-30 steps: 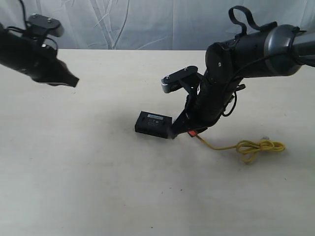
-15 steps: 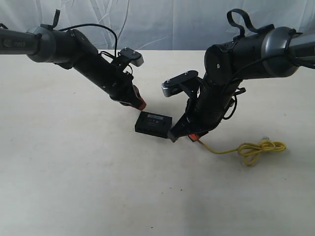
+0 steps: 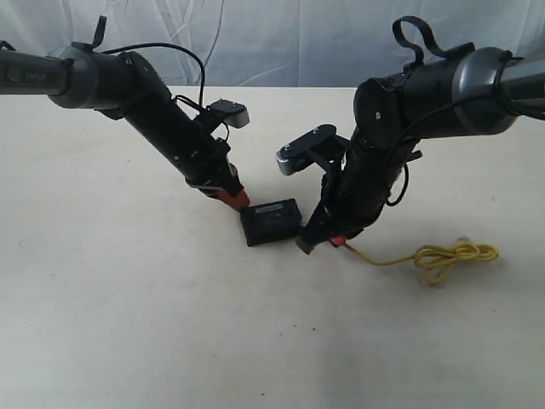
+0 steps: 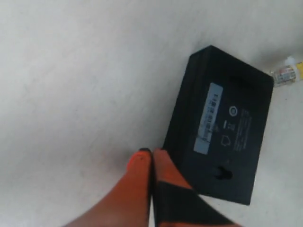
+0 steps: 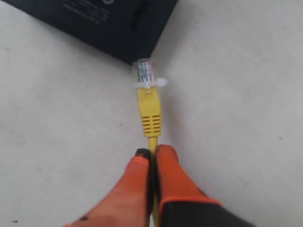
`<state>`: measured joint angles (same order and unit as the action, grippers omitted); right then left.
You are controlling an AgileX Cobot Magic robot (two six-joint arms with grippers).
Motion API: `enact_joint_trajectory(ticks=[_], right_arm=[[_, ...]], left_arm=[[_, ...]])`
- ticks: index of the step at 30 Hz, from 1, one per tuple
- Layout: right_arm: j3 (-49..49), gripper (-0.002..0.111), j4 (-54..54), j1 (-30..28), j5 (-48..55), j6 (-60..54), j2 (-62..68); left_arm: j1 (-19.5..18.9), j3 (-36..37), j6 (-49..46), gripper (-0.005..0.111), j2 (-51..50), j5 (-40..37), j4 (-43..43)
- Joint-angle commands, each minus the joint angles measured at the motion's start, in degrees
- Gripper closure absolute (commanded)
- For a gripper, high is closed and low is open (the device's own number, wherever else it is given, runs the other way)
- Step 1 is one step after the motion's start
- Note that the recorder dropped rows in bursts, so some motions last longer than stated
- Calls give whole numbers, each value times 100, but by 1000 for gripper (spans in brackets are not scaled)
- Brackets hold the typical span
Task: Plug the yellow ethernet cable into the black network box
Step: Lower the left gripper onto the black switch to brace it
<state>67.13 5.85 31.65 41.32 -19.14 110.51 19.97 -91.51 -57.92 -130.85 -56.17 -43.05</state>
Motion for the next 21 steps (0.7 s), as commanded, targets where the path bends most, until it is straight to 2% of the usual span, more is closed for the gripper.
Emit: enact_joint_trajectory(ticks=[1,3,10,18,21], right_arm=[[-293,108,14,-27,-142,-577,-22],[-494,108,46,-16,-427,-731,-22],[-879,108,1313,-16,-1158,-1717,-22],[-916,108,1549,-16,-1558,-1729,45],[-916,108,1562,-16,-1600,-1729,59]], left_arm=[[16,-45,254,107,10,-213,160],[16,-45,348,107,10,-213,99],[16,-59,861,107,10,-225,-61],[16,-59,1593,107,10,-249,-99],[16,-59,1604,107,10,-385,-99]])
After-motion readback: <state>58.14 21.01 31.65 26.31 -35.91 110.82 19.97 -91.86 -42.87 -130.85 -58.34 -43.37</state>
